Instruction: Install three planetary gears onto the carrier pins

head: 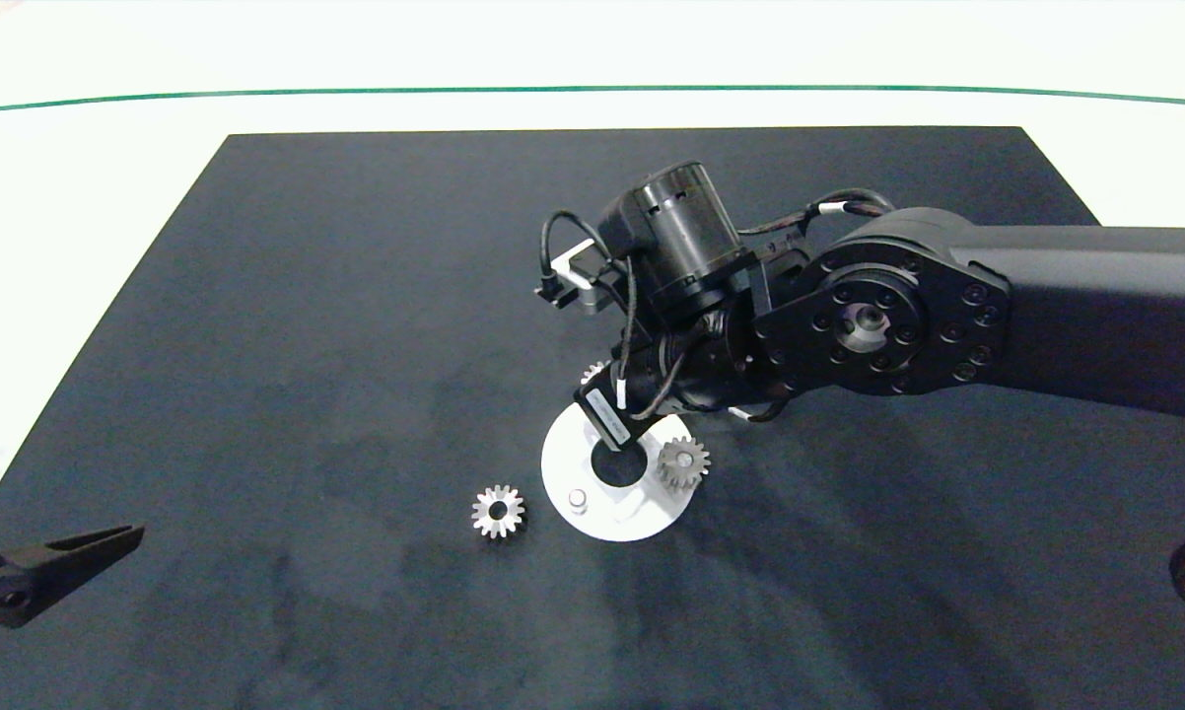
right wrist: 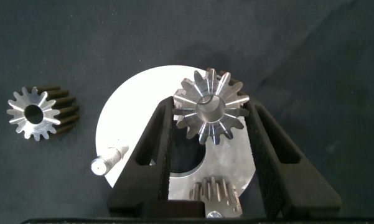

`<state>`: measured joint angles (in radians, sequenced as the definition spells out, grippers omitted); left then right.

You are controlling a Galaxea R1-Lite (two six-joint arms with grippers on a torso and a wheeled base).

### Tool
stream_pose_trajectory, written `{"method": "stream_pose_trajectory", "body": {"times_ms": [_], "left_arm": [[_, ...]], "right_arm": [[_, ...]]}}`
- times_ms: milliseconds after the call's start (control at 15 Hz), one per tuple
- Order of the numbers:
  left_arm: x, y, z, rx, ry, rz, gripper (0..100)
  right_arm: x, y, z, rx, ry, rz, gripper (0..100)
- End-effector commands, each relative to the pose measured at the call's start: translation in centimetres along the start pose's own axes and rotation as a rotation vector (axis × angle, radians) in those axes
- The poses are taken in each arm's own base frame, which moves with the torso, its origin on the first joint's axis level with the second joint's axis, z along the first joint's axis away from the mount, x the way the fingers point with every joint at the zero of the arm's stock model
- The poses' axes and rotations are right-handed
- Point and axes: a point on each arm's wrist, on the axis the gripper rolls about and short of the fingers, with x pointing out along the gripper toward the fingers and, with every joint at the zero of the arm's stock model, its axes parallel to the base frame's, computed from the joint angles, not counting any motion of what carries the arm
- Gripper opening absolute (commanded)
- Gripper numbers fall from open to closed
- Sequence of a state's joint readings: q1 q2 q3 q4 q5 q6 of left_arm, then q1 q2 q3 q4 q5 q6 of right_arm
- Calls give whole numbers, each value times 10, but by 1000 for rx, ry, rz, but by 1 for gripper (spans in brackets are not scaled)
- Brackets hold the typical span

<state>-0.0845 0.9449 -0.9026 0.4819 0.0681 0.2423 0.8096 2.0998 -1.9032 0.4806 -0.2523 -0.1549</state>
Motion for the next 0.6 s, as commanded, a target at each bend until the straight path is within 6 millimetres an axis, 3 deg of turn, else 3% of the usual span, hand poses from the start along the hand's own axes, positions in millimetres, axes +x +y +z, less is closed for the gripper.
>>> {"method": "stream_pose_trajectory", "body": {"times_ms": [67,600], "left_arm": [[1,-1,0,6,4,-9,100],[-2,-2,-1,12,-8,-16,100]], "right_arm": [[4,3,-1,0,10,3,13],[5,2,-2,6,14,1,13]]}}
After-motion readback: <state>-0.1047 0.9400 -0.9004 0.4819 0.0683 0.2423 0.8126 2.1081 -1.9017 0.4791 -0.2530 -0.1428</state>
